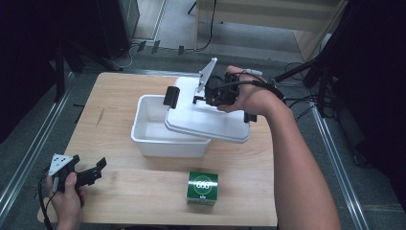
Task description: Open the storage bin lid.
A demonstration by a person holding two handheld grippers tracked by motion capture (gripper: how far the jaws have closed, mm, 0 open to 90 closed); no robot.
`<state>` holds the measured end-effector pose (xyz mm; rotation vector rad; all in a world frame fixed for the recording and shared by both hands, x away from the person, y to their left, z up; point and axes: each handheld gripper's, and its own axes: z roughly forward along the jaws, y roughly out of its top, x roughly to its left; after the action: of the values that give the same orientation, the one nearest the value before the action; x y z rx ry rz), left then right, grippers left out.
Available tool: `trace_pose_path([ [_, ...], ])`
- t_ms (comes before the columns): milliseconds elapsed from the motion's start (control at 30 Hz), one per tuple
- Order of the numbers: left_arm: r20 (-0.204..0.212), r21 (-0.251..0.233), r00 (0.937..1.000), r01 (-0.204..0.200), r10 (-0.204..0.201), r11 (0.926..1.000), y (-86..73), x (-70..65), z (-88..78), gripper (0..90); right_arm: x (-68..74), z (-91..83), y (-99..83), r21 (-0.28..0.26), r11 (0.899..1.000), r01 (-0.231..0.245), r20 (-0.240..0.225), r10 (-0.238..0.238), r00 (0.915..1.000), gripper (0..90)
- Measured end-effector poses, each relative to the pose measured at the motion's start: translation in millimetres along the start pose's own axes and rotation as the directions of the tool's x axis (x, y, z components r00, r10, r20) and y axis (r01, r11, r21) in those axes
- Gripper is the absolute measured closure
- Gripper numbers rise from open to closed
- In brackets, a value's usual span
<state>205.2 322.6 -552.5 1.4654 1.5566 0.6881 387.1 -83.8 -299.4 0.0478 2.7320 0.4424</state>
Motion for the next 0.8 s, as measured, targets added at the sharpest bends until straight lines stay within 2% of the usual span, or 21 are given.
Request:
trace_pose_path([
  [567, 0.007, 0.002, 1.0, 0.0, 0.0, 1.0, -0.1, 0.2, 0.2, 0.0, 3.9, -9.7, -57.9, 0.039, 0.997, -0.07, 0.022, 0.07, 0.9973, 85.4],
  [800, 0.007, 0.002, 1.0, -0.001, 0.001, 1.0, -0.1, 0.0, 0.2, 0.0, 3.2, -18.4, -84.4, 0.038, 0.992, -0.123, 0.038, 0.122, 0.9918, 85.4],
])
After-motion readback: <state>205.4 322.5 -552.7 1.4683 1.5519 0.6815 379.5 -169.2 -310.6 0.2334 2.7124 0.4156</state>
